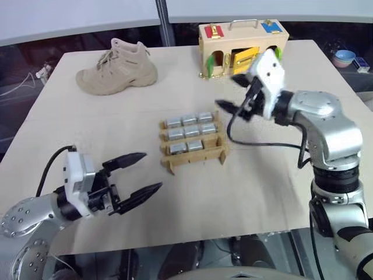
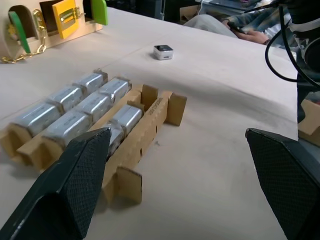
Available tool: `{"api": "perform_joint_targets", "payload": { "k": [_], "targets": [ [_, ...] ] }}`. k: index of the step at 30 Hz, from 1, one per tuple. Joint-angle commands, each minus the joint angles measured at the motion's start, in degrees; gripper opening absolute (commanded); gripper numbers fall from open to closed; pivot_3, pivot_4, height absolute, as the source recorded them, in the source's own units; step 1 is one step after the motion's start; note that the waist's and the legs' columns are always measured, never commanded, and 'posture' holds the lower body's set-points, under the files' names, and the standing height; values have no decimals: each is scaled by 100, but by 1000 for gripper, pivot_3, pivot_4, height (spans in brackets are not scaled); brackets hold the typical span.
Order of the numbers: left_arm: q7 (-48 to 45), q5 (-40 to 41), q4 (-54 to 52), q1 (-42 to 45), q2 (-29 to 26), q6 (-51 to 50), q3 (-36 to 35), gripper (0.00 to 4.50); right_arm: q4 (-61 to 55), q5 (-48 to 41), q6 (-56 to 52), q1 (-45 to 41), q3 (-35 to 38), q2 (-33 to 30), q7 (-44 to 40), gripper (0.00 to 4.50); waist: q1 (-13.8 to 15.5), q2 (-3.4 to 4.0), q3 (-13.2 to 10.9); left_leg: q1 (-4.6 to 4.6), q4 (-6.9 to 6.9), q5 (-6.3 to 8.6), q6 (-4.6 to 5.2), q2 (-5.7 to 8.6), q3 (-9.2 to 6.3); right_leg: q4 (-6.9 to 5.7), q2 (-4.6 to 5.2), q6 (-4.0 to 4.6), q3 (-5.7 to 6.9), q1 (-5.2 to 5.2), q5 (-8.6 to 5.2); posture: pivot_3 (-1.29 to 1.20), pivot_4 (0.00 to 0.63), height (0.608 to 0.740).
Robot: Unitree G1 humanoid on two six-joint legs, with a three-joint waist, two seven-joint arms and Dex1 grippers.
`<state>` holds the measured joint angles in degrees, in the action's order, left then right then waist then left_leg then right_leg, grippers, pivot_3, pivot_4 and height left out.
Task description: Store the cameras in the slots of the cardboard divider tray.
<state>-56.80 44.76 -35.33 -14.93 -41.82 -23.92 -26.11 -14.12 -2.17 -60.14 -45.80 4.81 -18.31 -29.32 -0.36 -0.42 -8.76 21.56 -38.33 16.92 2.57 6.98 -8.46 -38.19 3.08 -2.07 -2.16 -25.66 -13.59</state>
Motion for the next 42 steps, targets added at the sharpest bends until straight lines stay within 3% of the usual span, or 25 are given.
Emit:
{"api": "perform_joint_targets", "payload": {
  "k": [1,6,16,34,38,42],
  "targets": [
    [90,-47,-15,217,-142,-41,160,4500,871,593,-84,77,927,209,1711,3881,6,-1,1,1,0,0,0,0,0,0,0,0,2,-1,0,0,150,740],
    [318,-102,68,580,-216,-196,355,4500,1986,567,387,-60,1499,635,2804,3881,-178,13,-6,1,11,-1,1,-3,16,-1,-6,0,-16,-14,0,0,150,740],
    [360,95,170,846,-287,-408,301,4500,1976,-138,482,-138,1678,1301,3139,3881,-229,16,-6,-1,6,-1,1,-7,17,-7,-9,0,-18,-13,0,0,150,740],
    [323,397,195,710,-359,-471,-61,4500,3827,-85,1781,-483,1295,1113,3683,3881,-236,16,-6,-2,4,-1,1,-7,18,-9,-9,0,-17,-12,0,0,150,740],
    [296,462,211,705,-356,-478,-109,4500,3933,-107,1866,-457,1222,1041,3678,2020,-226,16,-6,-1,4,-1,1,-7,18,-9,-9,0,-17,-12,0,0,150,740],
    [479,590,191,807,-322,-617,-41,4500,3503,-53,1778,-191,884,873,3368,1958,-223,16,-6,-1,3,-1,1,-7,17,-9,-9,0,-18,-12,0,0,150,740]
  ]
}}
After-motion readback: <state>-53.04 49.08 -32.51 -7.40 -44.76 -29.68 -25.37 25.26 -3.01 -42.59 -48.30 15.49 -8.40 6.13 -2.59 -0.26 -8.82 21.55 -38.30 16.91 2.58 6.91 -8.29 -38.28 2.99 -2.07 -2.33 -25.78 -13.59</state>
